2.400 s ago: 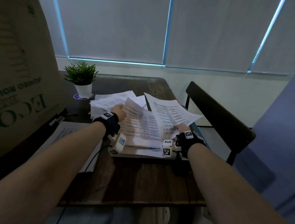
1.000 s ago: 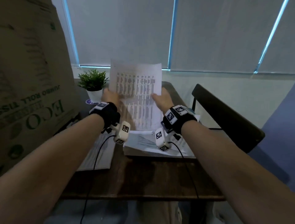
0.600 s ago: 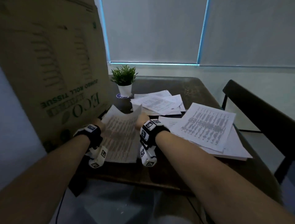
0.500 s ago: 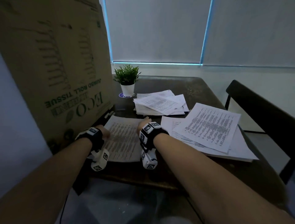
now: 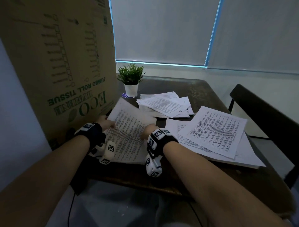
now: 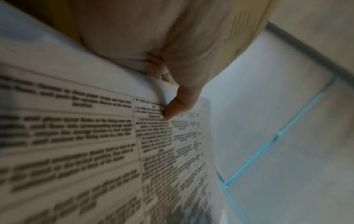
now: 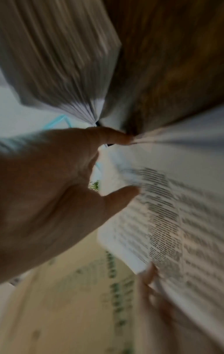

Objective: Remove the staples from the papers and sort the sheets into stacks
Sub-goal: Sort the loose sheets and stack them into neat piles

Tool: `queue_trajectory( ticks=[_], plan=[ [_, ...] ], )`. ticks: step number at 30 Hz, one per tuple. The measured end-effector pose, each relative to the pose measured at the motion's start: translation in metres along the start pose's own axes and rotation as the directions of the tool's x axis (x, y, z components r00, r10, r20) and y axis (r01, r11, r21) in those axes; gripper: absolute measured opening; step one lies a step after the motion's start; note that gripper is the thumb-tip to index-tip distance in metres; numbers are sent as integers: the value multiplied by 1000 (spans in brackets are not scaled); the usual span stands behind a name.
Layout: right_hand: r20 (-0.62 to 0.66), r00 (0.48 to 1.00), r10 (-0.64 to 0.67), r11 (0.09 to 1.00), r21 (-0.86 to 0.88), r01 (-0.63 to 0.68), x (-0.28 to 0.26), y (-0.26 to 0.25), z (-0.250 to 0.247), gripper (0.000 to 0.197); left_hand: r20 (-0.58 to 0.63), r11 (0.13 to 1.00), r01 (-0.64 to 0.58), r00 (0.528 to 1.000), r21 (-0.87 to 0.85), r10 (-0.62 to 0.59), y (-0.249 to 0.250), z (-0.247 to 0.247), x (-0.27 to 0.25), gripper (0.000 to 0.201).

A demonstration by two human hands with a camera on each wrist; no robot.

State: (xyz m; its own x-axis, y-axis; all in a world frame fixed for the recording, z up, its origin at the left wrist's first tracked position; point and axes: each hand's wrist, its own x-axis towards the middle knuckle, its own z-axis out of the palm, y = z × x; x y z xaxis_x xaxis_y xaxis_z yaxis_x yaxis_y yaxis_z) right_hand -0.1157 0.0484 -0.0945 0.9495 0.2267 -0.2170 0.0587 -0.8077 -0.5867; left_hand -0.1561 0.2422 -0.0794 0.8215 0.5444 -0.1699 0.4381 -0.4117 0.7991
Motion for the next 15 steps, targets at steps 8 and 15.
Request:
queue_trajectory(
  ticks=[8, 15],
  plan=[
    [-327, 933, -150, 576, 738, 351, 12, -36, -81, 39, -340, 746, -397, 909, -535, 239, 63, -43, -33, 32],
    [-314, 922, -224, 537, 750, 386, -1, -8, -70, 35, -292, 776, -330, 936, -538, 195, 45, -11, -31, 17]
  ],
)
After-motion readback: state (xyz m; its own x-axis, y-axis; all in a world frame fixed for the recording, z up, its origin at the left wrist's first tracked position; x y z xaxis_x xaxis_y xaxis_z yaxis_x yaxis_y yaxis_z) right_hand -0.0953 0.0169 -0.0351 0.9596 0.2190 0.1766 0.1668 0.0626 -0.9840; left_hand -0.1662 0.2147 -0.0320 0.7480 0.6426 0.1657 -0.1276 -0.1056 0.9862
